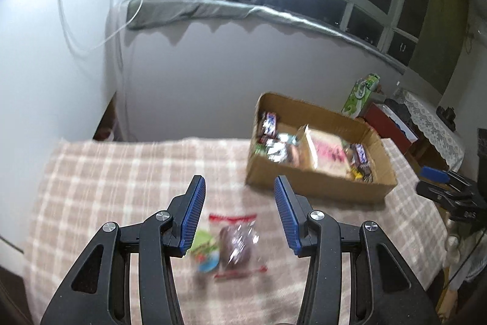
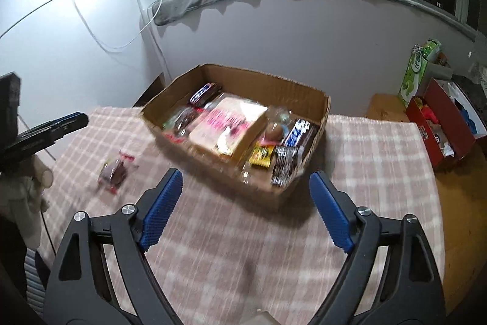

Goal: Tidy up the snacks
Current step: 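Move both grippers back over the remaining snacks on the table, then grasp the green candy pouch with the left gripper while the right grasps the bagged pastry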

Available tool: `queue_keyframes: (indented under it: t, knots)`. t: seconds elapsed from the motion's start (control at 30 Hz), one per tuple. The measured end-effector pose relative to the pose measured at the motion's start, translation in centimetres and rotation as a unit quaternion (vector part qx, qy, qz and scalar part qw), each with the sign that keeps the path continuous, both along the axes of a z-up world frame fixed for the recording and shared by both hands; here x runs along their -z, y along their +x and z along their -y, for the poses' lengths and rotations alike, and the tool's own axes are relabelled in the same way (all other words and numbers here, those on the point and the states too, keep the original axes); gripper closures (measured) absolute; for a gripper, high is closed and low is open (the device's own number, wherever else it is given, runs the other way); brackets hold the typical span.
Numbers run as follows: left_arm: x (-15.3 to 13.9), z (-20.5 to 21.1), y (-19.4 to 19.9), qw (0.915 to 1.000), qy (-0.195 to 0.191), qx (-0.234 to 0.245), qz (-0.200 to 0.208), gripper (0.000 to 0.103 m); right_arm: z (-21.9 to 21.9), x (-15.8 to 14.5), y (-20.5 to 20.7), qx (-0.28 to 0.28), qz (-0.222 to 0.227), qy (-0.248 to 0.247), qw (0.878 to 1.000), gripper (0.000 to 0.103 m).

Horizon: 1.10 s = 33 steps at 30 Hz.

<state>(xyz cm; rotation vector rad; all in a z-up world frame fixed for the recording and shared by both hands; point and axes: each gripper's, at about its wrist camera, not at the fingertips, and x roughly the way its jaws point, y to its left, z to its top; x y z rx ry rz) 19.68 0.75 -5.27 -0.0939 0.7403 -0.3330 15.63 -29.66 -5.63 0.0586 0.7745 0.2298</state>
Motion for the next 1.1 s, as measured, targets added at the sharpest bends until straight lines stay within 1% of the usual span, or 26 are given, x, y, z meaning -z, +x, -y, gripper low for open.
queue_keyframes:
  t: [0.13, 0.2, 0.23, 0.27, 0.3, 0.37, 0.4, 0.43, 0.5, 0.6, 0.7, 0.77, 0.9, 0.97, 1.03, 1.1]
  knots:
    - [2.0, -1.1, -0.1, 0.9996, -0.007, -0.008, -0.025, 0.057, -0.4, 0.5, -2.9, -0.003, 0.003, 0.002, 1.0, 0.015]
    - [2.6, -1.5, -0.3, 0.9995, -0.007, -0.013, -0.029, 0.058, -0.4, 0.6, -3.9, -0.001, 0.005, 0.006, 1.0, 0.015]
    - [2.8, -1.8, -0.3, 0.9994, -0.009, -0.017, -0.029, 0.061, -0.3, 0.7, -4.4, 0.002, 0.005, 0.011, 1.0, 0.015]
    - [3.0, -2.0, -0.1, 0.9993, -0.011, -0.018, -0.032, 0.067, -0.1, 0.8, -4.8, 0.004, 0.004, 0.018, 1.0, 0.015]
    - [3.1, -2.0, 0.0, 0.9992, -0.009, -0.019, -0.035, 0.069, 0.0, 0.9, -5.0, 0.005, 0.002, 0.025, 1.0, 0.015]
    - [3.5, -1.9, 0.3, 0.9991, 0.008, -0.018, -0.037, 0.07, 0.4, 1.3, -5.3, 0.004, -0.005, 0.041, 0.999, 0.015]
    - [3.8, -1.5, 0.5, 0.9989, 0.02, -0.013, -0.04, 0.077, 0.5, 1.4, -5.3, 0.004, -0.009, 0.046, 0.999, 0.015]
    - [4.1, -1.3, 0.7, 0.9985, 0.031, -0.01, -0.044, 0.08, 0.5, 1.6, -5.3, 0.003, -0.013, 0.047, 0.999, 0.015]
    - [4.7, -0.8, 1.1, 0.9977, 0.044, -0.002, -0.052, 0.081, 0.3, 1.9, -5.3, 0.003, -0.017, 0.047, 0.999, 0.015]
    - [5.3, 0.1, 1.5, 0.9958, 0.071, 0.006, -0.057, 0.083, 0.0, 2.1, -5.4, -0.005, -0.021, 0.045, 0.999, 0.021]
    - [6.1, 1.2, 1.5, 0.9921, 0.105, 0.025, -0.064, 0.085, -0.3, 2.1, -5.4, -0.01, -0.025, 0.045, 0.999, 0.022]
    - [6.6, 1.8, 1.3, 0.9902, 0.117, 0.038, -0.066, 0.085, -0.6, 2.1, -5.4, -0.013, -0.026, 0.045, 0.999, 0.022]
    - [6.8, 2.9, 0.3, 0.9903, 0.114, 0.05, -0.062, 0.085, -0.9, 2.3, -5.1, -0.016, -0.029, 0.045, 0.998, 0.022]
    - [6.8, 3.5, -0.2, 0.9903, 0.112, 0.056, -0.061, 0.088, -1.1, 2.4, -4.8, -0.016, -0.031, 0.046, 0.998, 0.022]
    - [7.0, 4.3, -0.8, 0.99, 0.112, 0.063, -0.06, 0.088, -1.4, 2.5, -4.6, -0.02, -0.034, 0.045, 0.998, 0.022]
    - [7.1, 4.9, -1.2, 0.9906, 0.104, 0.064, -0.061, 0.088, -1.6, 2.7, -4.4, -0.023, -0.036, 0.042, 0.998, 0.022]
